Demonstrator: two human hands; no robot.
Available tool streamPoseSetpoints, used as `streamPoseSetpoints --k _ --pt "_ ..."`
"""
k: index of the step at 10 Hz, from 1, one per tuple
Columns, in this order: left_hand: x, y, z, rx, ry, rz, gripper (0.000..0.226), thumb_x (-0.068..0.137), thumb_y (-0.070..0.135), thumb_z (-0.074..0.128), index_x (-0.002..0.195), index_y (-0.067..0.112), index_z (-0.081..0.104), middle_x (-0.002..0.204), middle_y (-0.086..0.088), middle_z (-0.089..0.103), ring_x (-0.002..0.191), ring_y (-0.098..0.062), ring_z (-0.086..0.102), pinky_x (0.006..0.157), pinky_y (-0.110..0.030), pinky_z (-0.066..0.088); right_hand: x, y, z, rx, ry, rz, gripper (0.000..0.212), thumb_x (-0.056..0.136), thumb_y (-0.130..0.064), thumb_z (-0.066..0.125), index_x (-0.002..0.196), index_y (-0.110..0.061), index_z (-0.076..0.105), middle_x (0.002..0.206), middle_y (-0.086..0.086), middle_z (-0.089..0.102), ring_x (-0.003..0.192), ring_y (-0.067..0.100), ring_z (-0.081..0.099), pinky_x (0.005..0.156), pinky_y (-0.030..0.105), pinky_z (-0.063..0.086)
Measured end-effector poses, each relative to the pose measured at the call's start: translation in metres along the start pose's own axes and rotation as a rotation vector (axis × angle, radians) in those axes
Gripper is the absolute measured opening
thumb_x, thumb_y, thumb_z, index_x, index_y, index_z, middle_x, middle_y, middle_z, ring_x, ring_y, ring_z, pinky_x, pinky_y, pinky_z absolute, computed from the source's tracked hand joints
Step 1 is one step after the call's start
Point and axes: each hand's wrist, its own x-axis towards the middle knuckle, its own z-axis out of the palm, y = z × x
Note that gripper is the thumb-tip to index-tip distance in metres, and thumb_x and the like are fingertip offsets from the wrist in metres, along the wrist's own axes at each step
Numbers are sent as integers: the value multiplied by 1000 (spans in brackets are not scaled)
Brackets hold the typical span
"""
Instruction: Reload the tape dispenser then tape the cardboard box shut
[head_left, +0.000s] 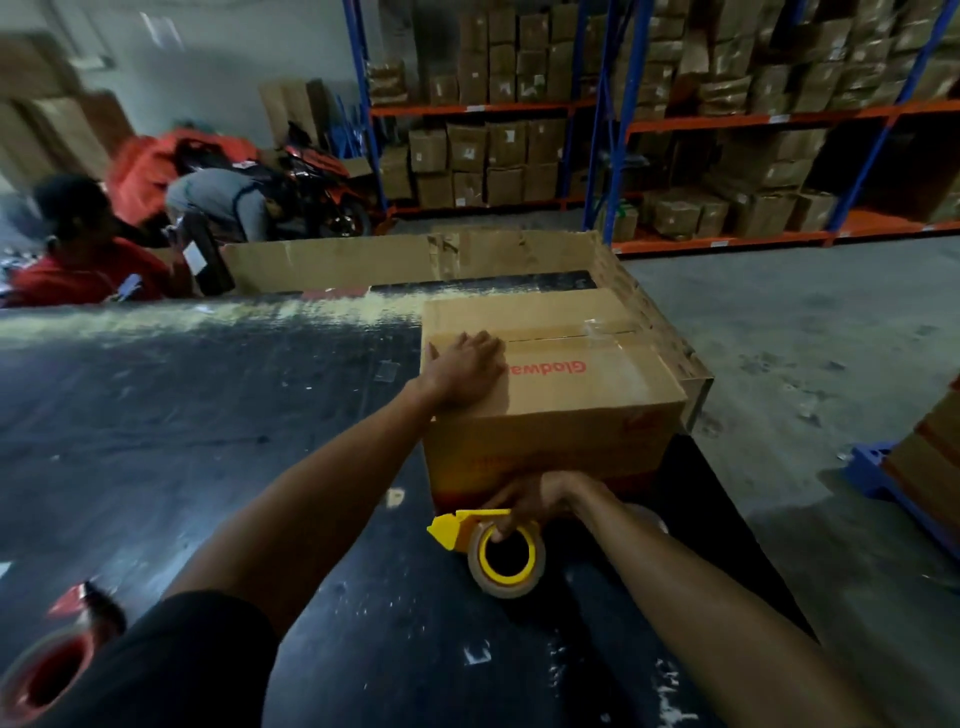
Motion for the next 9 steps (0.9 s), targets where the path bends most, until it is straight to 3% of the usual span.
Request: streamPoseSetpoints --k 1,3,5,6,7,8,9 --pt "-4 1 8 50 -8 -3 61 108 51 21 164 29 11 173 2 2 160 -28 -2 121 -69 -6 15 13 5 -49 33 48 73 76 -61 80 143 -43 57 154 -3 50 135 27 51 113 49 42" --pt "-7 2 15 64 71 -2 60 108 51 20 163 28 16 173 2 8 160 -25 5 121 -70 -1 11 14 15 -63 182 -67 48 95 -32 74 141 -24 63 144 4 61 131 29 56 97 36 47" --pt "-8 3 14 31 107 -9 59 107 51 23 162 29 22 173 3 13 160 -23 7 122 -69 0 15 16 29 -96 287 -114 44 97 -13 70 141 -13 63 140 13 64 128 33 60 101 43 51" --pt "-14 8 12 17 196 -22 53 106 51 33 152 29 44 168 1 29 159 -26 16 123 -68 3 13 17 34 -135 350 -150 51 96 -12 69 146 -13 58 148 13 57 135 34 54 105 40 46" --pt "-21 10 12 49 354 -45 41 105 43 39 125 23 69 146 -4 61 144 -28 46 124 -63 14 -5 15 32 -126 356 -189 50 97 -15 68 146 -16 58 149 11 57 135 33 54 102 36 45" --pt "-38 15 14 22 551 -83 44 106 39 38 91 19 75 95 -2 76 94 -22 72 119 -49 30 -35 13 29 -116 385 -193 46 99 -20 68 144 -18 60 146 6 61 135 26 55 105 32 44" --pt "-47 14 20 -17 500 -71 49 107 45 32 104 21 74 108 -3 76 106 -22 70 122 -52 24 -48 18 25 -141 415 -185 21 100 -24 65 120 -17 68 118 4 70 113 24 64 81 23 51"
